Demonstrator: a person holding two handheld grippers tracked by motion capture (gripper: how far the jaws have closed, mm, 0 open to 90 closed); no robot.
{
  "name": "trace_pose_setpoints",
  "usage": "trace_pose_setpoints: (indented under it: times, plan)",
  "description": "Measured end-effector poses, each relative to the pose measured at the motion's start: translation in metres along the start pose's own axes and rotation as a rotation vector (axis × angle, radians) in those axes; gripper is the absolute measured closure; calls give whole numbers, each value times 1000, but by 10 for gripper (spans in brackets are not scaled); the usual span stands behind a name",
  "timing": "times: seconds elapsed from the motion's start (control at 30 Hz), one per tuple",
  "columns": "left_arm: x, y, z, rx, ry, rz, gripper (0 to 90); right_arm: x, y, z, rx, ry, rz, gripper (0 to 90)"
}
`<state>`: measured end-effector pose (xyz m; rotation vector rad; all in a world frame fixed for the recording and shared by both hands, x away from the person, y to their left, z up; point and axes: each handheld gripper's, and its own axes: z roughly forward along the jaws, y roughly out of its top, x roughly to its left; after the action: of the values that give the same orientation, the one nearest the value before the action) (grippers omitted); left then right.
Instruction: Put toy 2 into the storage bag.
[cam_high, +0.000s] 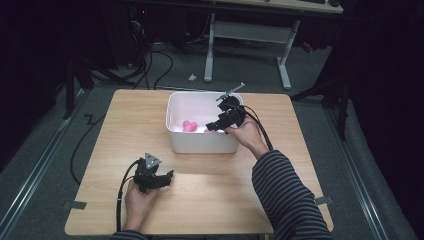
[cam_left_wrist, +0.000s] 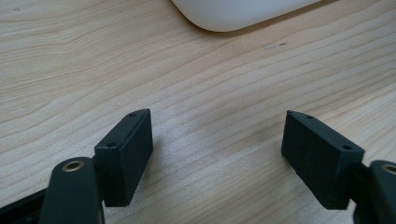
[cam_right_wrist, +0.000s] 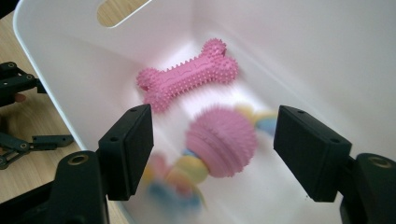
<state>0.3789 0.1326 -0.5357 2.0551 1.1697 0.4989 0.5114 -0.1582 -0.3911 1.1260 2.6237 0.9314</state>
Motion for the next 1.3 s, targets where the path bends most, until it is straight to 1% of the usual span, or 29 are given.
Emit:
trace_pose_setpoints:
  times: [0.13, 0.2, 0.23, 0.33, 0.37, 0.4, 0.43, 0.5, 0.53, 0.57, 0.6, 0.83, 0.97, 1.0, 1.03, 1.07, 1.1, 1.17, 1.2, 1.23, 1.27, 1.3]
  plan:
    - [0, 0, 0, 0, 0, 0, 250, -1, -1, -7, -20, 0, 7, 280]
    - [0, 0, 0, 0, 0, 0, 250, -2, -3, -11, -41, 3, 8, 281]
    - [0, 0, 0, 0, 0, 0, 250, -3, -4, -14, -48, 1, 15, 281]
    - [0, 0, 0, 0, 0, 0, 249, -4, -8, -19, -62, -6, 12, 282]
    - [0, 0, 0, -1, -1, -1, 248, -6, -13, -25, -82, -13, 21, 286]
    - [0, 0, 0, -1, -1, -1, 248, -6, -13, -25, -82, -13, 21, 286]
    - [0, 0, 0, -1, 0, 0, 248, -8, -18, -31, -98, -20, 25, 289]
    - [0, 0, 0, -1, 1, -1, 248, -9, -23, -38, -119, -31, 30, 293]
    - [0, 0, 0, -1, 1, -1, 248, -9, -23, -38, -119, -31, 30, 293]
    - [0, 0, 0, -1, 0, 0, 248, -11, -28, -46, -143, -40, 40, 297]
    - [0, 0, 0, -1, 1, 0, 248, -11, -31, -50, -154, -45, 45, 298]
    - [0, 0, 0, -1, 1, 0, 247, -16, -52, -75, -214, -76, 69, 304]
    - [0, 0, 0, -1, 1, 0, 247, -19, -67, -88, -239, -95, 83, 308]
    - [0, 0, 0, -1, 1, 0, 247, -19, -67, -88, -239, -95, 83, 308]
    - [0, 0, 0, -1, 1, 0, 247, -19, -75, -94, -252, -105, 96, 311]
    - [0, 0, 0, -1, 1, 0, 247, -19, -75, -94, -252, -105, 96, 311]
    - [0, 0, 0, 0, 1, 1, 247, -19, -84, -100, -260, -119, 105, 316]
    - [0, 0, 0, 0, 1, 2, 247, -19, -94, -103, -263, -135, 117, 317]
    - [0, 0, 0, 0, 1, 2, 247, -19, -94, -103, -263, -135, 117, 317]
    - [0, 0, 0, 0, 1, 2, 247, -18, -104, -106, -264, -138, 125, 317]
    - [0, 0, 0, 0, 1, 2, 247, -18, -109, -108, -263, -144, 131, 319]
    - [0, 0, 0, 0, 1, 2, 247, -18, -114, -109, -269, -154, 125, 321]
